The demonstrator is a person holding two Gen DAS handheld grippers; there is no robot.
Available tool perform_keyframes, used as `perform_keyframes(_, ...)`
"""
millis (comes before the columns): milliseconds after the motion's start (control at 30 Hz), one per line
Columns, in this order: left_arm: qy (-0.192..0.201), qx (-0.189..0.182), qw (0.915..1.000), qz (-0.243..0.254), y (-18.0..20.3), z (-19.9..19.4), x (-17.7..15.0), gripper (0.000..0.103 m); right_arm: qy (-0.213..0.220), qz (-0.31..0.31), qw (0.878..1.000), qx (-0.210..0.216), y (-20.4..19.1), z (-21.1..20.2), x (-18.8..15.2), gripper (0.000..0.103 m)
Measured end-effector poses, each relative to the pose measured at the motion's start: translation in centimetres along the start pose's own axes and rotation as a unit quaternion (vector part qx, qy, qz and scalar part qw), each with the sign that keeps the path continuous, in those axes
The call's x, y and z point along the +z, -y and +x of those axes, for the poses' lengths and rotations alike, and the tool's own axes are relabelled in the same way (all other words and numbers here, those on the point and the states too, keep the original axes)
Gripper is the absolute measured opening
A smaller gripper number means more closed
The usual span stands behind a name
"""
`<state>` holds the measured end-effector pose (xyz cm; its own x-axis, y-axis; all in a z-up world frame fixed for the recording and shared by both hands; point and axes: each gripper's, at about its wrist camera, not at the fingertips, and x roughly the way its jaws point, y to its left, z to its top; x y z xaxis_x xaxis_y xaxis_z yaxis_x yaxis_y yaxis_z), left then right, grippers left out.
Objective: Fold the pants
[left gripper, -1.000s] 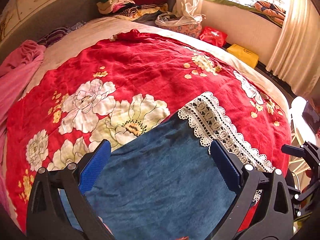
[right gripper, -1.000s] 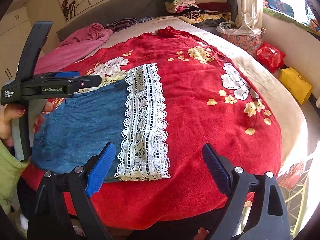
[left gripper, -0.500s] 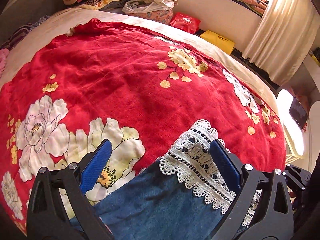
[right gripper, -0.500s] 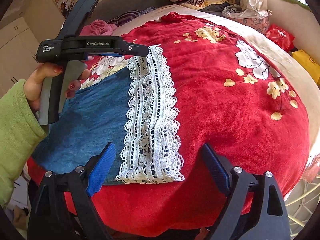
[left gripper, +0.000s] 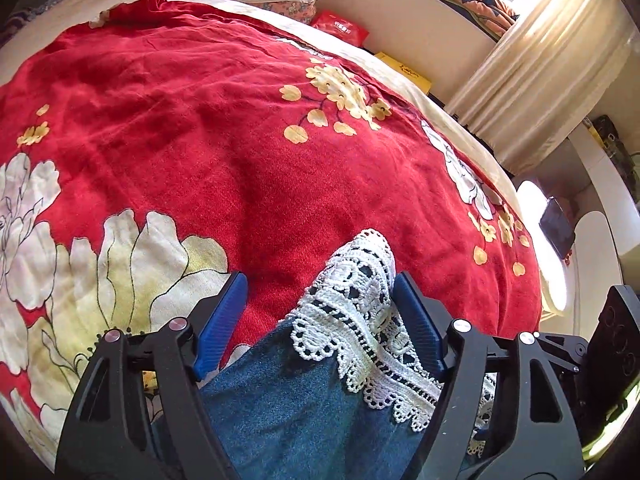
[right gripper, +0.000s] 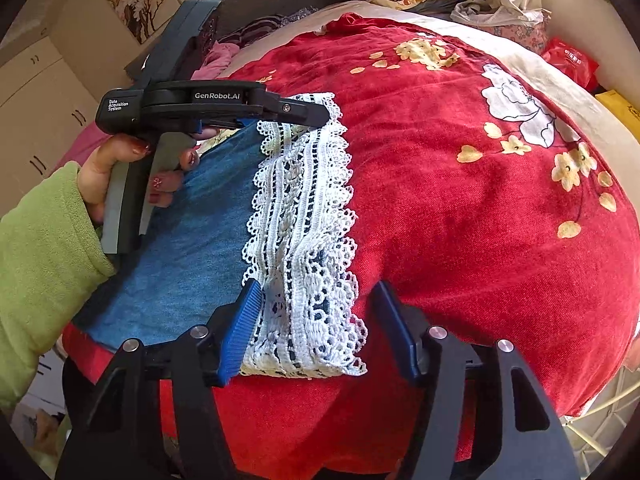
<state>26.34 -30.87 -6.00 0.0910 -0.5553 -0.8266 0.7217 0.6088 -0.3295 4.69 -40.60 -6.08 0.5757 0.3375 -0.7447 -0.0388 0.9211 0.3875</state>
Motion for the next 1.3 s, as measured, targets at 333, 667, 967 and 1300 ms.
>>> perform_keyframes(333, -0.001, -0.002, 0.9999, -0.012, 0.7, -0.3, -0.6, 0.059, 0.003, 0.002, 1.0, 0.005, -0.6, -0.4, -0.2, 0.054)
perform_keyframes(667, 0.019, 0.01, 0.9995, -0.021, 1.4, -1.6, -1.0, 0.022, 0.013, 0.0, 1.0, 0.018, -1.0, -1.8, 0.3, 0.038)
perform_keyframes(967, 0.068, -0.018, 0.9967, -0.04, 0.9, -4.1, -2.0, 0.017, 0.029, 0.001, 0.999, 0.025, -1.4, -3.3, 0.5, 0.025)
perform_keyframes(1300, 0.081, -0.022, 0.9954, -0.045, 1.2, -4.8, -2.2, 0.017, -0.004, 0.027, 1.0, 0.001, -0.5, -0.4, 0.0, 0.038)
